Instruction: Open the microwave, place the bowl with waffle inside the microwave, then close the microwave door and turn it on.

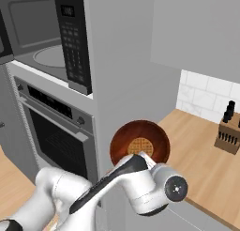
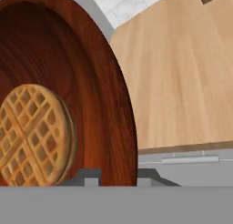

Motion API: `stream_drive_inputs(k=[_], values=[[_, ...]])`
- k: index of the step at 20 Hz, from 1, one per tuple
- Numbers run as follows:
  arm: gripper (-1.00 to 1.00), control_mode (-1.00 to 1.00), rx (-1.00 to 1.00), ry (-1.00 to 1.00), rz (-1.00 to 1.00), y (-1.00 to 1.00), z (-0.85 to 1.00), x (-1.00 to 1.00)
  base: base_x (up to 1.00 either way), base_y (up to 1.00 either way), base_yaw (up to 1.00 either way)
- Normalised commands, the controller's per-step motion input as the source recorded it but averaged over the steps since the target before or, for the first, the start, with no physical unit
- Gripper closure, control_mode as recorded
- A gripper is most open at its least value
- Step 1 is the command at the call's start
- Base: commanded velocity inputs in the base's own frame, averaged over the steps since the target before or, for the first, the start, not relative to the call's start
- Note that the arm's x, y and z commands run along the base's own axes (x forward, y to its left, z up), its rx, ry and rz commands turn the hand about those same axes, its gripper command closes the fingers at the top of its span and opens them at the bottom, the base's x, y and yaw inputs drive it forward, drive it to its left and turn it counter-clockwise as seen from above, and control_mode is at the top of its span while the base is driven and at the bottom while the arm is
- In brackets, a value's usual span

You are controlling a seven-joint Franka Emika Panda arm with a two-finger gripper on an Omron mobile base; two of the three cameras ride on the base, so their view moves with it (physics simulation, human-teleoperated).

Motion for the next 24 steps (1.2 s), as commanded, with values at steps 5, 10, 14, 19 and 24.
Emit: stream_drive_inputs(k=[5, 10, 14, 19, 24], values=[[1.00, -1.00, 0.00, 0.04, 0.00, 0.15, 0.78, -0.57, 0.00, 0.00, 0.00], [1.00, -1.00, 0.00, -0.01, 0.01, 0.21, 0.83, -0.72, 0.00, 0.00, 0.00], [1.00, -1.00, 0.00, -0.02, 0.02, 0.61, 0.71, -0.72, 0.00, 0.00, 0.00], [1.00, -1.00, 0.01, -0.04, 0.00, 0.99, 0.63, -0.50, 0.00, 0.00, 0.00], [1.00, -1.00, 0.07, -0.03, 0.00, 0.95, 0.57, -0.33, 0.00, 0.00, 0.00]])
